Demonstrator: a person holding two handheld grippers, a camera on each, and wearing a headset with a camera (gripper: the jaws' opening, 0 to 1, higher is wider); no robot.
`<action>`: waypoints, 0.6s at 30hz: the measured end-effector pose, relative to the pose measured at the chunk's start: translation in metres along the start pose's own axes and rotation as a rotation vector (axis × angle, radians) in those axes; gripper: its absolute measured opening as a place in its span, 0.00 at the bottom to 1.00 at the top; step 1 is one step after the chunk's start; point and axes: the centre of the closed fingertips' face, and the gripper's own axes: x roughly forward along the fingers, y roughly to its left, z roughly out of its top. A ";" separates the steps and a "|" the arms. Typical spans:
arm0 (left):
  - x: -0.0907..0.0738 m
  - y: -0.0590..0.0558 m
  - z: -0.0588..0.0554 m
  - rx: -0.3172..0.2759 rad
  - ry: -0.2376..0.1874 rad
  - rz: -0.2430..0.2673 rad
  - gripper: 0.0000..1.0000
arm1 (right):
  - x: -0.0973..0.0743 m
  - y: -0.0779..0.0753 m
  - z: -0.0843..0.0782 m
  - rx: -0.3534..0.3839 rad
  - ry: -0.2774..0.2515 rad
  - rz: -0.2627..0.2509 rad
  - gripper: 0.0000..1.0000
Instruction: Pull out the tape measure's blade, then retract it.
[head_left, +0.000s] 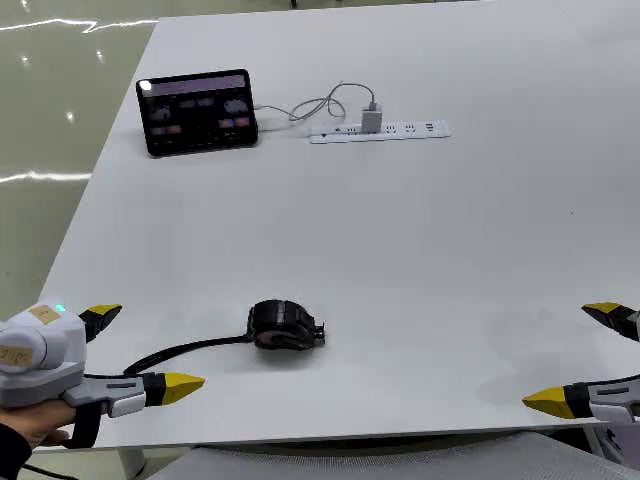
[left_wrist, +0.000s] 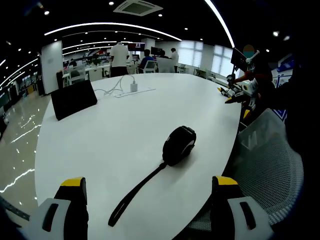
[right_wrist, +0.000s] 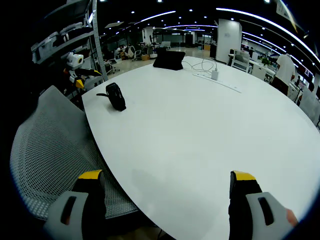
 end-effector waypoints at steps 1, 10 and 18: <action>0.000 -0.001 0.000 0.001 0.000 -0.004 1.00 | 0.000 -0.001 0.001 0.003 -0.003 -0.003 1.00; 0.002 -0.005 0.002 0.005 -0.005 -0.013 1.00 | -0.002 0.000 0.003 0.002 -0.006 -0.006 1.00; 0.002 -0.007 0.005 0.009 -0.008 -0.026 1.00 | -0.009 -0.003 0.000 -0.009 -0.001 -0.032 1.00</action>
